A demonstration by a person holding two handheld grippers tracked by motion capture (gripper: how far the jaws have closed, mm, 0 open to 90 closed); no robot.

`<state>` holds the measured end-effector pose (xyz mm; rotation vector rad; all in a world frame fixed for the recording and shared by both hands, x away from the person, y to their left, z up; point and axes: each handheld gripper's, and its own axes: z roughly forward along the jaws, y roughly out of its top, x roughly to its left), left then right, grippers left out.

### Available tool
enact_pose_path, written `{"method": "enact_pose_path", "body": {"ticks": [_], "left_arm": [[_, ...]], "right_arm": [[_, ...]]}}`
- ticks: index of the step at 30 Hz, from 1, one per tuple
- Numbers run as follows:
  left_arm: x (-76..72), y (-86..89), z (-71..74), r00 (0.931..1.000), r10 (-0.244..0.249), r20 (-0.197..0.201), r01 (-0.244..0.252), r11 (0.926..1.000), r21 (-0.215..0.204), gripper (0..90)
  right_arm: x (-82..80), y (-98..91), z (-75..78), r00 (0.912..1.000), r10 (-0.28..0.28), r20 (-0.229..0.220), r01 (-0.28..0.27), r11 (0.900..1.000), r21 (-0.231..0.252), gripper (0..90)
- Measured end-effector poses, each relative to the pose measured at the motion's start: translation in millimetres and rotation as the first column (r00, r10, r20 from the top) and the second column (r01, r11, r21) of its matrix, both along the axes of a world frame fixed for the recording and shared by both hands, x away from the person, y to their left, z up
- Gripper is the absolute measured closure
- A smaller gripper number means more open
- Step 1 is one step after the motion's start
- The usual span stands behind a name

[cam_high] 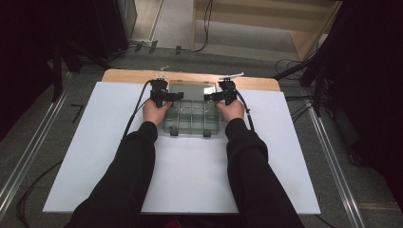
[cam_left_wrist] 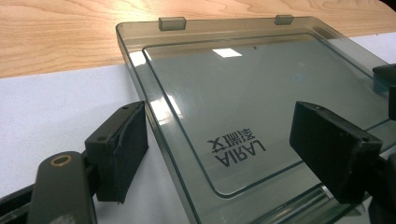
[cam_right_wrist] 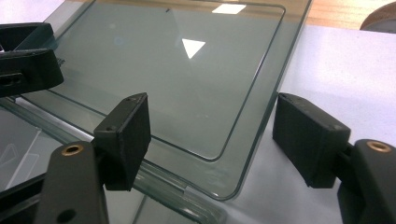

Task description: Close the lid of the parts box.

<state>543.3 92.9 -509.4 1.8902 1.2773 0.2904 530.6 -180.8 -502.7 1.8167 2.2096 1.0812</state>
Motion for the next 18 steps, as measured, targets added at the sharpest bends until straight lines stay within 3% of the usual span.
{"method": "enact_pose_path", "body": {"ticks": [9, 18], "left_arm": [[0.0, -0.1, -0.2, 1.0000, 0.002, 0.001, -0.002, 1.0000, -0.002, 19.9], [-0.1, 0.2, -0.4, 1.0000, 0.005, 0.002, -0.005, 1.0000, -0.006, 19.8]], "right_arm": [[-0.5, -1.5, 1.4, 0.9998, -0.009, -0.020, 0.009, 0.9999, 0.009, 30.3], [0.3, -0.9, 0.3, 0.9999, -0.010, -0.012, 0.010, 0.9999, 0.012, 29.0]]}}
